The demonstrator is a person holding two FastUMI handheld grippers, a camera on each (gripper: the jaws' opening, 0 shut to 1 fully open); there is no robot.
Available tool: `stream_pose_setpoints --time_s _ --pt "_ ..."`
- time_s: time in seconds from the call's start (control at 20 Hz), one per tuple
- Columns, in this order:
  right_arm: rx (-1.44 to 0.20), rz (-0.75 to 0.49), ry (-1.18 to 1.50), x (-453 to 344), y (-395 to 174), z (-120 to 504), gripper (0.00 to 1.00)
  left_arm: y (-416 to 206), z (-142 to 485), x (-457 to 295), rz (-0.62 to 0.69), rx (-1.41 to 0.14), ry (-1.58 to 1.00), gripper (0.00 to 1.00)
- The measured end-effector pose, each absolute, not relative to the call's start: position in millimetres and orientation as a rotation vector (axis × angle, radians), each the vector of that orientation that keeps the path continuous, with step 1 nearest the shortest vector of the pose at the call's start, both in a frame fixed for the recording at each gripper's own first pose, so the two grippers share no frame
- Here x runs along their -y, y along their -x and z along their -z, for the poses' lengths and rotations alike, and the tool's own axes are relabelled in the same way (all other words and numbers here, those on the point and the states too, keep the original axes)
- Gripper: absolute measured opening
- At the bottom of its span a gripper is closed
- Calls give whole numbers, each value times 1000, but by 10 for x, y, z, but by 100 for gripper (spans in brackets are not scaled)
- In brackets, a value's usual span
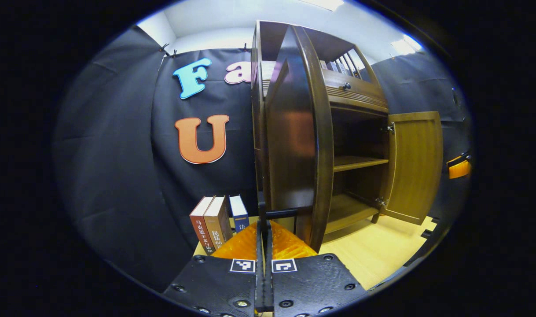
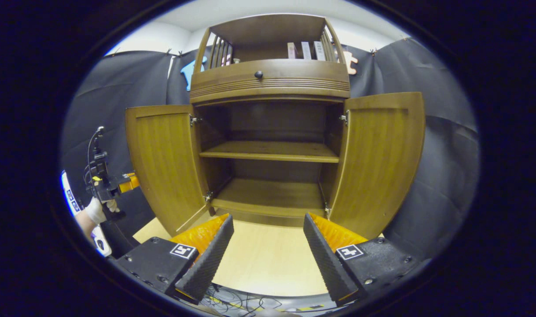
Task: Open the right door of the double-door shoe cabinet with the right hand, and open the left door with the left hand.
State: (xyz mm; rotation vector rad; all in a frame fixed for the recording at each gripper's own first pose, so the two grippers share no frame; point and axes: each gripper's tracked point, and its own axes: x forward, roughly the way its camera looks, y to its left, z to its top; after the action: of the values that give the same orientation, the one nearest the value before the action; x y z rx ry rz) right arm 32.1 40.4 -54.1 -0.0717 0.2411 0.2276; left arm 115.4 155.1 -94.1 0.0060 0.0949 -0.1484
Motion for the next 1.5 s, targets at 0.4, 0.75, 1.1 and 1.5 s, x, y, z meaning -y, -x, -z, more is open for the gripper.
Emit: stream_pose_setpoints --time_s 0.4,0.75,1.1,1.5 --pt "-236 -195 64 -304 -239 513 97 -1150 963 -1587 281 -108 30 1" --pt "-228 -179 79 -305 -181 514 100 -971 1210 -1894 236 -199 -15 78" --pt "-197 -164 59 -240 -271 463 100 -363 669 -1859 9 -135 -35 95" --pt "-132 -143 48 65 -517 182 100 -173 91 -796 -81 -82 -15 95"
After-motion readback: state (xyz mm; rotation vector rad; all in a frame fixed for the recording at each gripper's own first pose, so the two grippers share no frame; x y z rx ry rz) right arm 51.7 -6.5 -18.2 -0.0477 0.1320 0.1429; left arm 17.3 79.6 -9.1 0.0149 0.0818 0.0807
